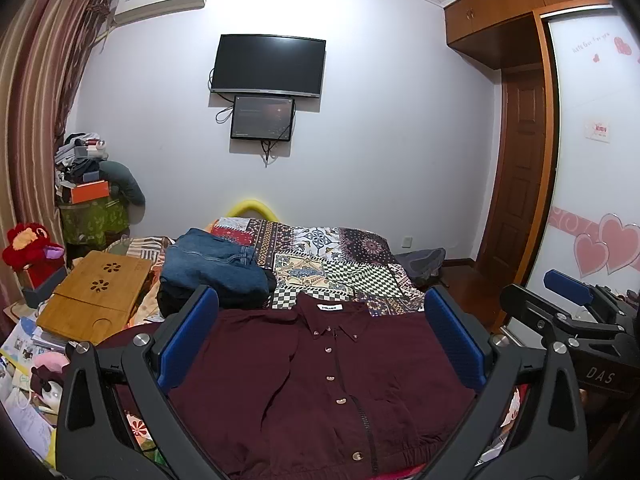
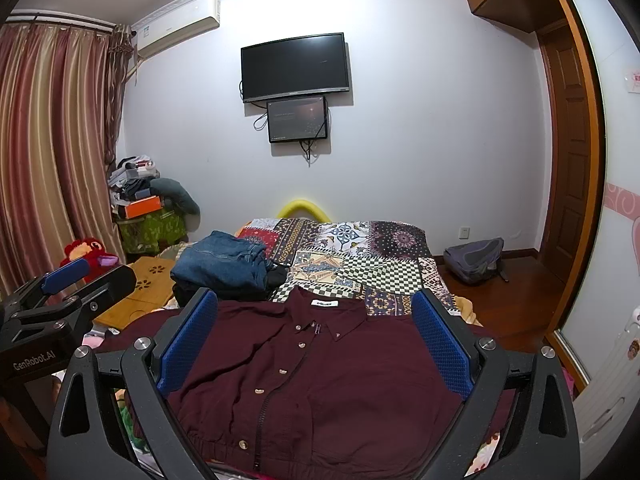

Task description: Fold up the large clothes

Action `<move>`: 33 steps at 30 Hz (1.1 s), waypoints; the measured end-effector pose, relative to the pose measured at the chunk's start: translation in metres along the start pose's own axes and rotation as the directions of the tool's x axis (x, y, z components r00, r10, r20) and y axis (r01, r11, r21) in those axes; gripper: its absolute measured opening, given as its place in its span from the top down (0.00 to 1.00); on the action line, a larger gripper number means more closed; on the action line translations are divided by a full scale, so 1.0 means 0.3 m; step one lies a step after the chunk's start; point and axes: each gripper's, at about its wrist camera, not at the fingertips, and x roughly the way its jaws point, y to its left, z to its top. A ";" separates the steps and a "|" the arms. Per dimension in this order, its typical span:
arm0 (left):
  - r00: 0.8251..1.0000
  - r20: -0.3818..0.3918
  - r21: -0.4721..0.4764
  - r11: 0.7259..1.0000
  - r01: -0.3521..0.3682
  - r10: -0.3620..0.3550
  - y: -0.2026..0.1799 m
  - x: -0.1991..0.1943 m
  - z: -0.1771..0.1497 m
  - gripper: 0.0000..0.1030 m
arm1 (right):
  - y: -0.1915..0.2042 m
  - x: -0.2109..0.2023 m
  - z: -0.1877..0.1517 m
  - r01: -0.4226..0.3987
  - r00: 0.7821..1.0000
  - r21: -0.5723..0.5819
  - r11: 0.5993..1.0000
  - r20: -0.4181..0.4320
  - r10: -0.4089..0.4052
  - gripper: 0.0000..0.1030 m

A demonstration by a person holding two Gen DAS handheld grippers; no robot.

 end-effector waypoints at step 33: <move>1.000 -0.014 -0.025 1.000 -0.014 0.013 0.045 0.038 -0.019 0.00 | 0.034 0.055 -0.006 0.009 0.999 -0.003 1.000 -0.038 -0.009 0.06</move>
